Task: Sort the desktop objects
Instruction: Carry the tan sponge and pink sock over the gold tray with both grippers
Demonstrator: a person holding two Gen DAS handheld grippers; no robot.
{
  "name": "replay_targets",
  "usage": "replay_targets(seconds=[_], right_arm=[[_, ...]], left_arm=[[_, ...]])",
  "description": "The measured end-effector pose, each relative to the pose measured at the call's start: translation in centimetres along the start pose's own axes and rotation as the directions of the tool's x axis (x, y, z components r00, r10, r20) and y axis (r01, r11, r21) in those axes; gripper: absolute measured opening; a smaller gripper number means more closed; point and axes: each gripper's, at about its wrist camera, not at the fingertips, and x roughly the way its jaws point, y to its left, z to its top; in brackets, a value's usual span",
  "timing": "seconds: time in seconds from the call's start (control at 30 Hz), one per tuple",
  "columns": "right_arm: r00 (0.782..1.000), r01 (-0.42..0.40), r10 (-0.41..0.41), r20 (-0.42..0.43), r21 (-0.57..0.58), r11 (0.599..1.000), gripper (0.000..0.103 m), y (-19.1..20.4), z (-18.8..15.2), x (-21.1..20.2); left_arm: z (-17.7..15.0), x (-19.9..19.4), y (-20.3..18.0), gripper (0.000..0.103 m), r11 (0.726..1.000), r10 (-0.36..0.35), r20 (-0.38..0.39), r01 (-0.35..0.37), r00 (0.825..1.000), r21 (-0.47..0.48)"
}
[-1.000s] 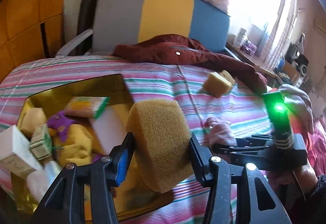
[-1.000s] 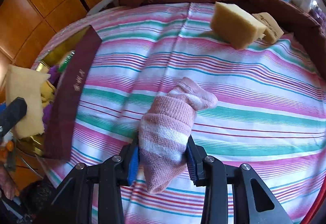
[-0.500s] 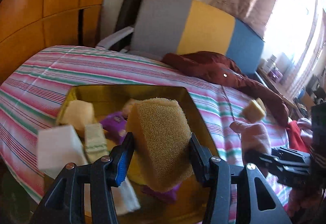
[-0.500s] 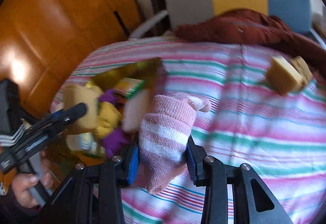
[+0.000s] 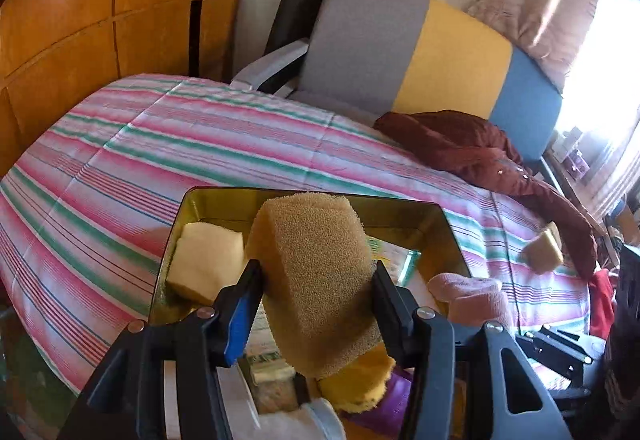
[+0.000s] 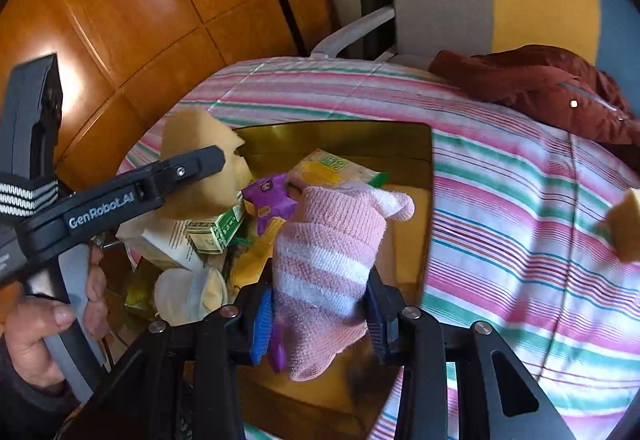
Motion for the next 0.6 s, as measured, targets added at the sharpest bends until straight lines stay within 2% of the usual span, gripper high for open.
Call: replay_targets(seconds=[0.4,0.5,0.6], right_arm=[[1.000,-0.001,0.001,-0.020,0.031,1.000,0.040,0.3,1.9,2.8],[1.000,0.004,-0.003,-0.024,0.039,0.999,0.043,0.3,2.0,3.3],[0.999,0.019,-0.018,-0.029,0.049,0.999,0.043,0.2,2.1,3.8]], left_arm=[[1.3,1.8,1.5,0.056,0.999,0.035,-0.008,-0.035,0.999,-0.014],[1.3,2.7,1.5,0.061,1.000,0.025,-0.040,-0.026,0.999,-0.012],[1.1,2.8,1.6,0.063,0.999,0.029,-0.038,-0.030,0.999,-0.021]])
